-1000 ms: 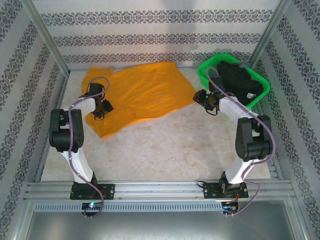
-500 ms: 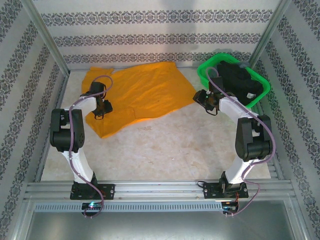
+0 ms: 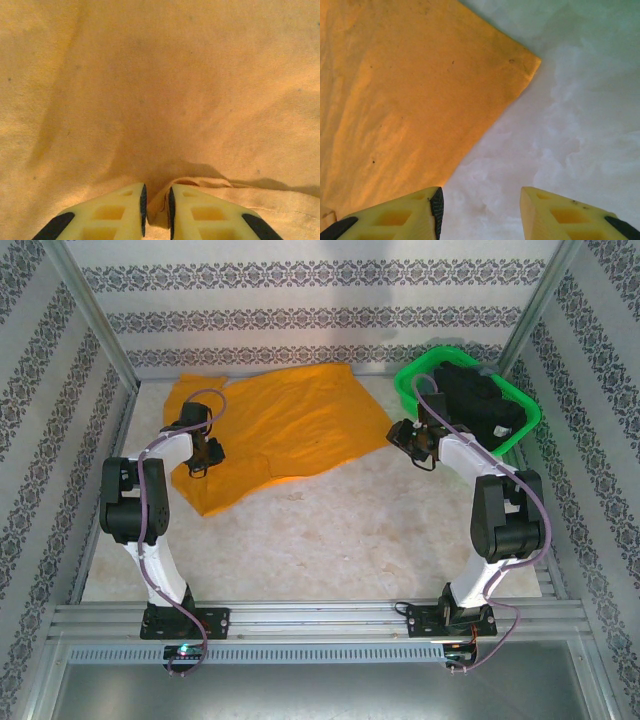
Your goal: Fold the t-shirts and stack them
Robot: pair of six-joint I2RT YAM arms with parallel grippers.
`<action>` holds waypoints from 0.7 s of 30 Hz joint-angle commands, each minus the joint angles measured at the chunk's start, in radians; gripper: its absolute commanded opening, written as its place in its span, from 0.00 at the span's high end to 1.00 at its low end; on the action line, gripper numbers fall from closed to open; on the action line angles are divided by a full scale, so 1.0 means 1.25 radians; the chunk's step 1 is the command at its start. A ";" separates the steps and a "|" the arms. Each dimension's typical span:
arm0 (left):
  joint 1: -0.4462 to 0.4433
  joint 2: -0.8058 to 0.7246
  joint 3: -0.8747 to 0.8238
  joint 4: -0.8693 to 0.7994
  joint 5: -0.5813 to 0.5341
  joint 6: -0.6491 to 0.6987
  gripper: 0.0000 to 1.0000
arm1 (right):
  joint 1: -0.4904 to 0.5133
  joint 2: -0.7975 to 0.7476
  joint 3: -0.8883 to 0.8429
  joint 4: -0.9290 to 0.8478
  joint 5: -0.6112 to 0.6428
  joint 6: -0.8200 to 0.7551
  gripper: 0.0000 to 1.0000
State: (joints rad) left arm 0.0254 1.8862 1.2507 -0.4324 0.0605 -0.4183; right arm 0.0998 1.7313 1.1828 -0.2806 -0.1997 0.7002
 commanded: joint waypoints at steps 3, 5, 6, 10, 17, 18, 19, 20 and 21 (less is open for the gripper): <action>-0.012 0.003 0.006 -0.015 0.017 0.018 0.91 | -0.007 0.019 0.027 -0.011 0.011 -0.002 0.54; -0.014 -0.003 0.004 -0.017 0.018 0.014 0.99 | -0.009 0.018 0.027 -0.010 0.016 -0.003 0.54; -0.015 -0.013 -0.001 -0.019 0.016 0.012 1.00 | -0.010 0.019 0.028 -0.009 0.019 -0.001 0.54; -0.017 -0.079 -0.047 -0.019 0.001 -0.023 1.00 | -0.019 0.037 0.028 0.025 0.021 0.023 0.54; -0.015 -0.247 -0.182 0.020 -0.044 -0.162 1.00 | -0.041 0.105 0.026 0.122 0.084 0.102 0.55; -0.015 -0.265 -0.196 0.021 -0.047 -0.175 1.00 | -0.041 0.123 0.043 0.118 0.088 0.104 0.55; -0.013 -0.277 -0.203 0.019 -0.050 -0.182 1.00 | -0.039 0.138 0.058 0.111 0.090 0.104 0.56; -0.013 -0.291 -0.209 0.013 -0.051 -0.186 1.00 | -0.037 0.154 0.075 0.103 0.092 0.100 0.57; -0.012 -0.304 -0.213 0.007 -0.054 -0.190 1.00 | -0.035 0.170 0.092 0.098 0.097 0.096 0.58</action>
State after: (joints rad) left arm 0.0132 1.5436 1.0061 -0.4297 0.0288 -0.5873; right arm 0.0483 1.9034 1.2343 -0.1669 -0.1238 0.8066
